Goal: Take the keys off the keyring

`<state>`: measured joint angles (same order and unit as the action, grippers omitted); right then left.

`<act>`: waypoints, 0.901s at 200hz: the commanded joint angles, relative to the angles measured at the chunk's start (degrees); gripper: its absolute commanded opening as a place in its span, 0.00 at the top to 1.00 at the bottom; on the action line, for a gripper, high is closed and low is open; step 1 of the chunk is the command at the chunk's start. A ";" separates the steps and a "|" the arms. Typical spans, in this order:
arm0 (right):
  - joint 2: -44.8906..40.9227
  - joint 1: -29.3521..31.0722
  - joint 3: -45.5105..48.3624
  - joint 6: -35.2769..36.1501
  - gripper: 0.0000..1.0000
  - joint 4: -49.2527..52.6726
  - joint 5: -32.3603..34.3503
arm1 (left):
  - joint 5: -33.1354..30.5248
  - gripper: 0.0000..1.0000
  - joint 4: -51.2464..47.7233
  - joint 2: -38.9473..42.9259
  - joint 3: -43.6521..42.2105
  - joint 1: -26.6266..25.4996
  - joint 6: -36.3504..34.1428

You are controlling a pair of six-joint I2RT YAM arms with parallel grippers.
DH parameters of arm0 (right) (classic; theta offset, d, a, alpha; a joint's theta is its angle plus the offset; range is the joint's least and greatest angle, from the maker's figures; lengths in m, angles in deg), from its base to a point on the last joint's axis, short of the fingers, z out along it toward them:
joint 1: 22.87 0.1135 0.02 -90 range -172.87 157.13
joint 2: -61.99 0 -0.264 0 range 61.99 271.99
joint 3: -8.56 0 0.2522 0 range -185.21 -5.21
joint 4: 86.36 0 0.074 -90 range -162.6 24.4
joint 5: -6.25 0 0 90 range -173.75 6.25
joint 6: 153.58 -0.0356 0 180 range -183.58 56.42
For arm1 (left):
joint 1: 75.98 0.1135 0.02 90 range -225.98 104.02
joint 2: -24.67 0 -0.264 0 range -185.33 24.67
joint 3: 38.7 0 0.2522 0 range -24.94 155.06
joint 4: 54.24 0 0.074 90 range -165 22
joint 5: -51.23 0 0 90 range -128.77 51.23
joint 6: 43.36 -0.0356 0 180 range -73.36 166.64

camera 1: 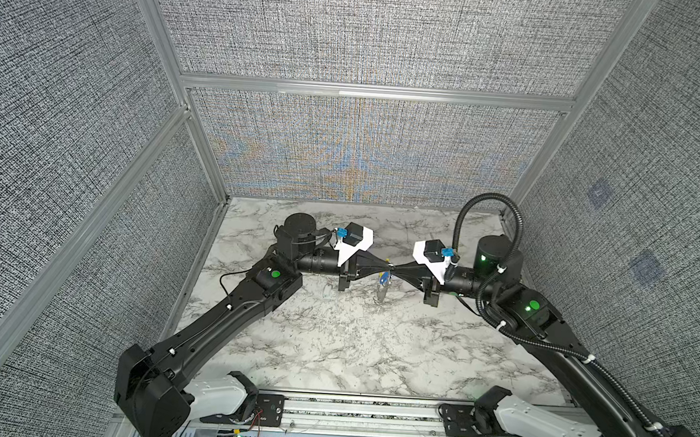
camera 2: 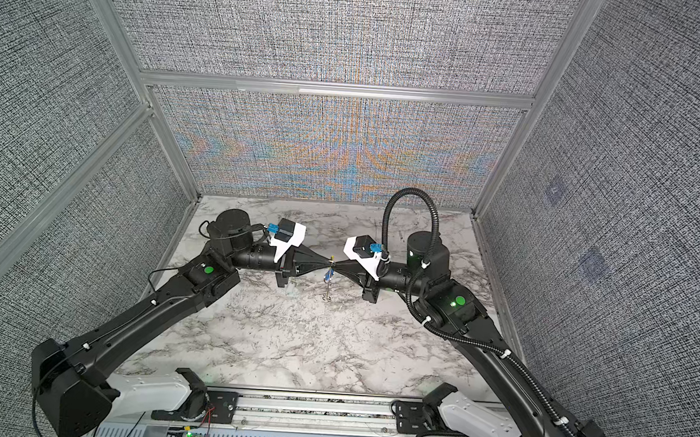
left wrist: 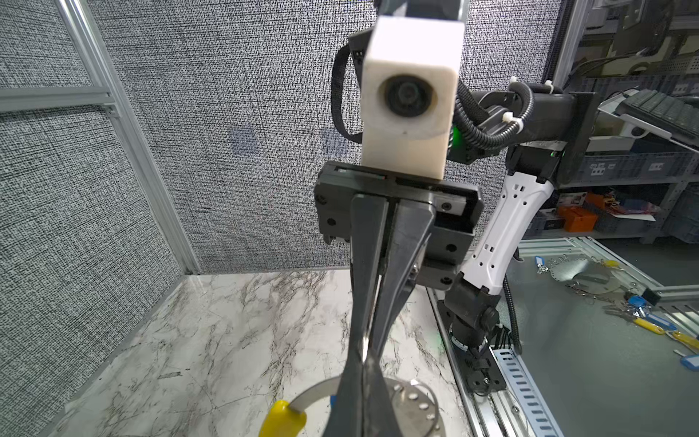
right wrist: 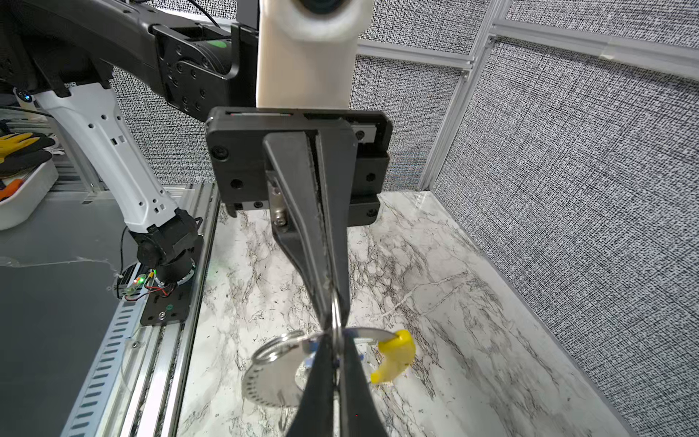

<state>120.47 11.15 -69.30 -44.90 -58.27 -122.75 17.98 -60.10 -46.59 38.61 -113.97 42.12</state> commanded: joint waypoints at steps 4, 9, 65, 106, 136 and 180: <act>-0.08 -0.18 -0.24 0.00 0.99 0.81 -0.12 | -0.43 1.00 -2.66 -0.26 1.45 0.03 -2.03; -0.11 -0.30 -0.24 0.10 1.00 0.94 -0.04 | -1.04 0.97 -3.78 -0.33 1.83 0.03 -2.87; 0.59 -0.81 -1.65 0.16 1.00 4.99 1.15 | -9.48 0.66 -19.12 -0.36 8.33 0.05 -14.33; 1.94 -1.01 -3.65 0.31 1.00 9.64 1.97 | -19.80 0.65 -31.47 -0.18 15.11 -0.96 -25.15; 3.44 -0.98 -5.56 0.54 1.00 12.89 2.75 | -29.08 0.65 -37.48 -1.61 18.97 -5.48 -32.00; 5.17 -1.02 -8.01 0.66 1.00 16.52 3.24 | -38.46 0.67 -41.90 -4.02 22.38 -10.56 -37.55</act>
<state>125.10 10.08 -76.12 -44.36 -44.48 -119.78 -12.88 -98.02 -49.94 59.85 -123.07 9.53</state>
